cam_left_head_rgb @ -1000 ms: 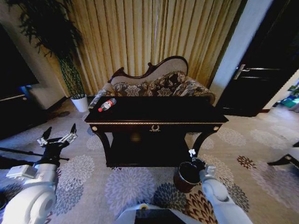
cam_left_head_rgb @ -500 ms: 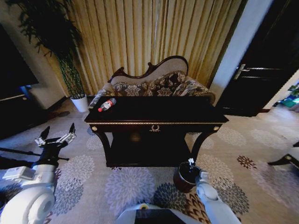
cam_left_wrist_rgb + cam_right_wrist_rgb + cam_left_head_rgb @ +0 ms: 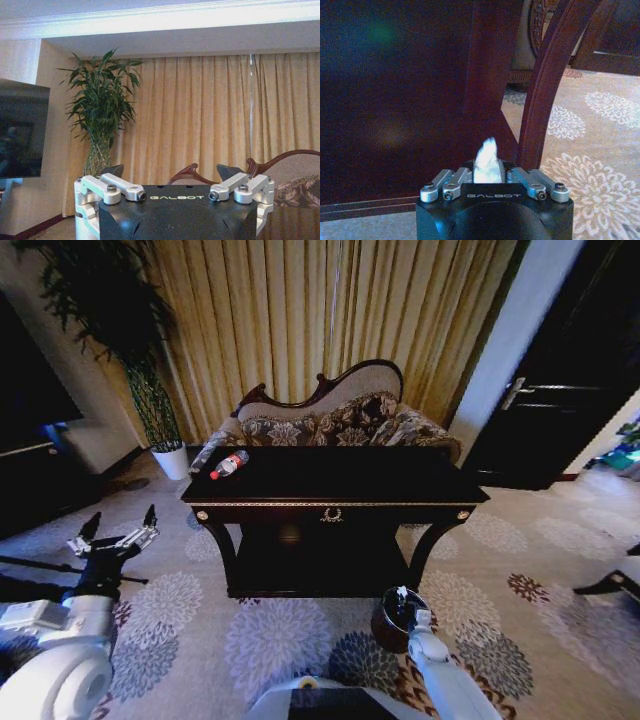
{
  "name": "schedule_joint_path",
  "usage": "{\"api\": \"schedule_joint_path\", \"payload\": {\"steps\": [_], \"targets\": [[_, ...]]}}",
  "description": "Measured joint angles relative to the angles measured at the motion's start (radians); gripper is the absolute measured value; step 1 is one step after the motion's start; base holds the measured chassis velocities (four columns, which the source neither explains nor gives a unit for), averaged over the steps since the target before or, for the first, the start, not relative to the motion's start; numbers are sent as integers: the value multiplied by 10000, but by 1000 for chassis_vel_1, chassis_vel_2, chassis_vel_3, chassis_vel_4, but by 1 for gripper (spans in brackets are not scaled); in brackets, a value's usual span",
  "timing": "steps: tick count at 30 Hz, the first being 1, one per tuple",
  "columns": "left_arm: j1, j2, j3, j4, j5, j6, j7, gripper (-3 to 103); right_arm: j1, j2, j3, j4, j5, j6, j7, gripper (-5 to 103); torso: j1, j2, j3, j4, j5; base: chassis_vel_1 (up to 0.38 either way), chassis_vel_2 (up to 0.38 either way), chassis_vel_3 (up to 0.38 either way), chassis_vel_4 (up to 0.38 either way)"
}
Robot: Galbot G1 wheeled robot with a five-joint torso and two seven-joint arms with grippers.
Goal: Move to the front of the table and place the trash on the table into the trash bin.
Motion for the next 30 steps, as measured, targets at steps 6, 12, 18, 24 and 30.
{"api": "schedule_joint_path", "payload": {"steps": [6,12,18,24,30], "targets": [[-5,-27,7,-4,1,-8,10,100,85,-105,-53,-62,-35,34,322,47,0,0,0,0,1,0,0,0,0],[4,-32,13,-28,3,-18,18,100,64,-149,-11,-28,-14,37,403,69,0,0,0,0,1,0,0,0,0],[32,-54,9,-54,6,-43,18,100,-19,-198,69,66,27,37,424,85,0,0,0,0,1,0,0,0,0],[35,-105,31,-71,10,-59,25,100,-230,-269,174,584,175,22,430,100,0,0,0,0,1,0,0,0,0],[16,-140,70,-91,15,-68,32,100,-441,-331,260,1061,238,-36,429,100,0,0,0,0,0,0,0,0,0]]}}
